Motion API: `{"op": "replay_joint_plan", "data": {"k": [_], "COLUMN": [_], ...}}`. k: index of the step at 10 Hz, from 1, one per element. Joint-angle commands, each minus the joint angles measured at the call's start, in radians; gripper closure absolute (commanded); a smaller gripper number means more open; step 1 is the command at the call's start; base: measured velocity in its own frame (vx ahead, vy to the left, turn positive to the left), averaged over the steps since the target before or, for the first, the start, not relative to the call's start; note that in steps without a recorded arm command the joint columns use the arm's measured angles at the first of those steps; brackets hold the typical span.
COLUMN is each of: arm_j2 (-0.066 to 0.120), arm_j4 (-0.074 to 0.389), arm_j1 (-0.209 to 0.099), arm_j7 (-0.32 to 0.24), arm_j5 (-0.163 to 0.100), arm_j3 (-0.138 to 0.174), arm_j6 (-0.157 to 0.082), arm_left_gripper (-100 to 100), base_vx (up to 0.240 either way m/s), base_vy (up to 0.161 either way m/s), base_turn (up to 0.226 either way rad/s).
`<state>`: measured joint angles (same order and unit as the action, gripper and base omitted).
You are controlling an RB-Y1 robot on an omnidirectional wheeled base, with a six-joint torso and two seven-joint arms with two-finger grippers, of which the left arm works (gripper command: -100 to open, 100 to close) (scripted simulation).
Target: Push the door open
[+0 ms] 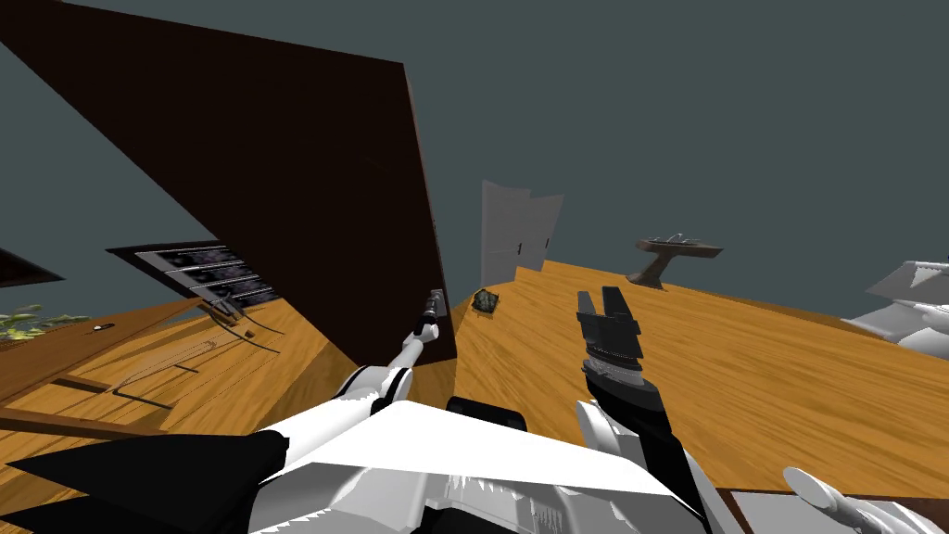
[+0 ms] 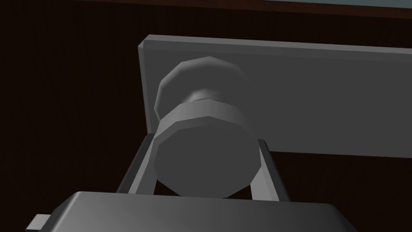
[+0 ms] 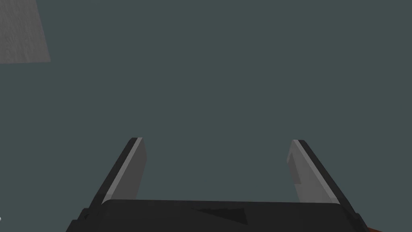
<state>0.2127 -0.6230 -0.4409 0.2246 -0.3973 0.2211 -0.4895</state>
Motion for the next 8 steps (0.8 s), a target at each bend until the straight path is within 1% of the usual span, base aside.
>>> {"op": "replay_joint_plan", "data": {"k": [1, 2, 3, 5, 8], "arm_j2": [0.0, 0.01, 0.011, 0.019, 0.031], "arm_j4": [0.0, 0.002, 0.003, 0.006, 0.013], "arm_j1": [0.0, 0.002, 0.002, 0.004, 0.007], "arm_j7": [0.0, 0.007, 0.008, 0.015, 0.028], "arm_j5": [0.0, -0.008, -0.01, -0.018, -0.032], "arm_j3": [0.0, 0.018, 0.021, 0.038, 0.067], "arm_j6": [0.0, -0.003, -0.004, -0.007, -0.012], "arm_left_gripper": [100, 100, 100, 100, 100], "base_vx": [0.085, 0.111, 0.187, 0.174, 0.223], "base_vy": [-0.03, -0.01, -0.058, -0.034, -0.054], "base_turn": [0.051, 0.051, 0.045, 0.042, 0.053]}}
